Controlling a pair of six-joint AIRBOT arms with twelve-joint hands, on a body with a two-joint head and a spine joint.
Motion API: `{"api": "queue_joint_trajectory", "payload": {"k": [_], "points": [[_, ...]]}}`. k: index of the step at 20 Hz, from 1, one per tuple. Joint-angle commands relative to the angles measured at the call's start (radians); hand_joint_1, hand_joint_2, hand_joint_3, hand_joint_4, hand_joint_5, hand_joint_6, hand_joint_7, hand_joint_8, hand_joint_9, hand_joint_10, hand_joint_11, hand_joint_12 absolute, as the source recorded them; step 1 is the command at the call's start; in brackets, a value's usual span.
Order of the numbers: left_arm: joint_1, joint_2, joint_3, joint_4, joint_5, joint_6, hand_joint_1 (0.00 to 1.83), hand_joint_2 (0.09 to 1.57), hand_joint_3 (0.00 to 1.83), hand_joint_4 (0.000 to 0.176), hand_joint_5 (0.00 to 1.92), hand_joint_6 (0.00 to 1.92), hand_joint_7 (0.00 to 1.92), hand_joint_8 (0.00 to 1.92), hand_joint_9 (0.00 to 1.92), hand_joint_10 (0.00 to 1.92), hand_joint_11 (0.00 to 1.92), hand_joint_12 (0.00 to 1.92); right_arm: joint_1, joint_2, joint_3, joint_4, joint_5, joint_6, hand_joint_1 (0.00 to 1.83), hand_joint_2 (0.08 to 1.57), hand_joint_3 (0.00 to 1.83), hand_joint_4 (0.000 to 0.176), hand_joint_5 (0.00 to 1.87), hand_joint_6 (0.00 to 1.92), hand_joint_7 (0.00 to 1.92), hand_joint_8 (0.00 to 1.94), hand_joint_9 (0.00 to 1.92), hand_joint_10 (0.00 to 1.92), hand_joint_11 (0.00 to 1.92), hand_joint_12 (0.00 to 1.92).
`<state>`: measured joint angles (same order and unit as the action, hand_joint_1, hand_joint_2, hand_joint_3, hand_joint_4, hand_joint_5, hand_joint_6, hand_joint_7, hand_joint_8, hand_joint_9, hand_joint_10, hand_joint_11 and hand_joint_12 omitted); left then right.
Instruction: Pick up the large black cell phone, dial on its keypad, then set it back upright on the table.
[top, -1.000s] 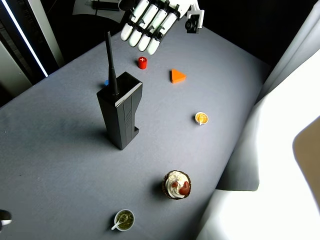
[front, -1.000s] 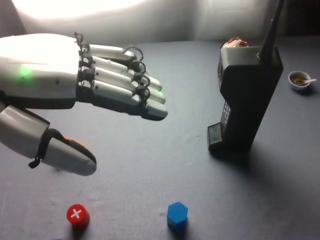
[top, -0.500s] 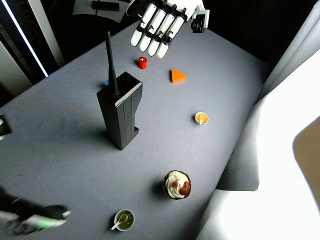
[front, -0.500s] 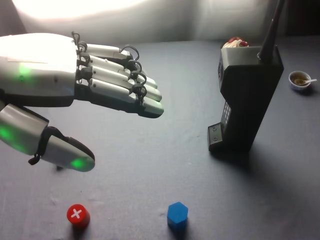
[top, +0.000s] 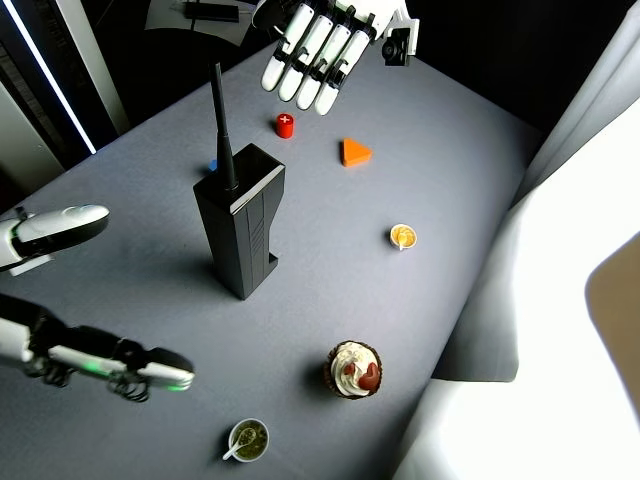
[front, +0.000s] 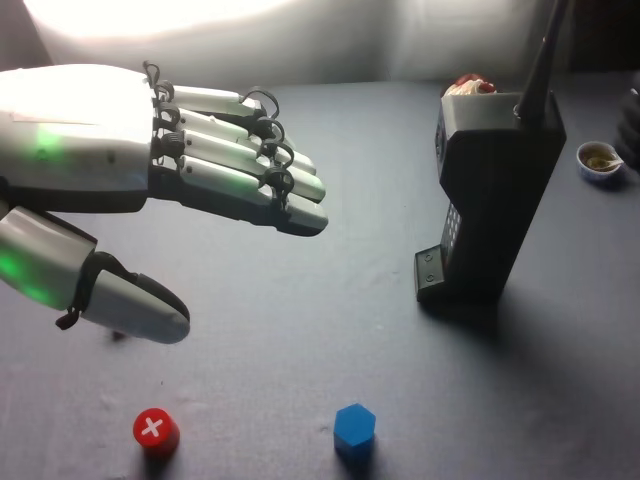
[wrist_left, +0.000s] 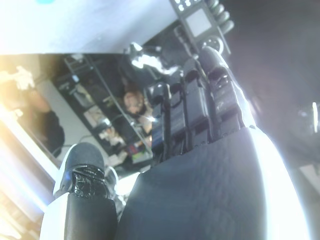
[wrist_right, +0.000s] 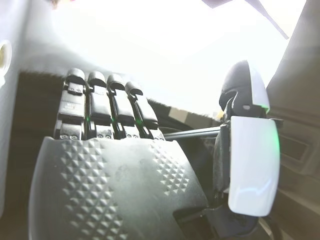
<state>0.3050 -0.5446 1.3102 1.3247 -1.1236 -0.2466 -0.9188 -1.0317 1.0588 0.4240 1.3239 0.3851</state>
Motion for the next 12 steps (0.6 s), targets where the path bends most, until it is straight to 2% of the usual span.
{"api": "queue_joint_trajectory", "payload": {"k": [1, 4, 9, 12], "points": [[-0.024, 0.005, 0.002, -0.090, -0.063, 0.000, 0.14, 1.21, 0.00, 0.000, 0.25, 0.00, 0.24, 0.00, 0.23, 0.00, 0.00, 0.71, 0.010, 0.003, 0.007, -0.020, 0.108, 0.004, 0.77, 0.98, 0.00, 0.000, 0.00, 0.00, 0.00, 0.00, 0.00, 0.00, 0.00, 0.00], [-0.024, 0.005, 0.002, -0.092, -0.057, 0.004, 0.16, 1.19, 0.00, 0.000, 0.25, 0.00, 0.22, 0.00, 0.21, 0.00, 0.00, 0.61, 0.046, -0.003, 0.015, -0.030, 0.084, -0.004, 0.82, 0.97, 0.00, 0.000, 0.00, 0.00, 0.00, 0.00, 0.00, 0.00, 0.00, 0.00], [-0.024, 0.005, 0.002, -0.094, -0.061, 0.010, 0.19, 1.18, 0.00, 0.003, 0.26, 0.00, 0.26, 0.00, 0.25, 0.01, 0.00, 0.71, 0.082, -0.006, 0.017, -0.070, 0.072, -0.021, 0.79, 0.97, 0.00, 0.000, 0.00, 0.00, 0.00, 0.00, 0.00, 0.00, 0.00, 0.00], [-0.024, 0.002, 0.002, -0.075, -0.066, 0.016, 0.22, 1.17, 0.00, 0.006, 0.26, 0.00, 0.26, 0.00, 0.25, 0.00, 0.00, 0.72, 0.093, -0.005, -0.002, -0.083, 0.071, -0.030, 0.85, 0.97, 0.00, 0.000, 0.00, 0.00, 0.00, 0.00, 0.00, 0.00, 0.00, 0.00]]}}
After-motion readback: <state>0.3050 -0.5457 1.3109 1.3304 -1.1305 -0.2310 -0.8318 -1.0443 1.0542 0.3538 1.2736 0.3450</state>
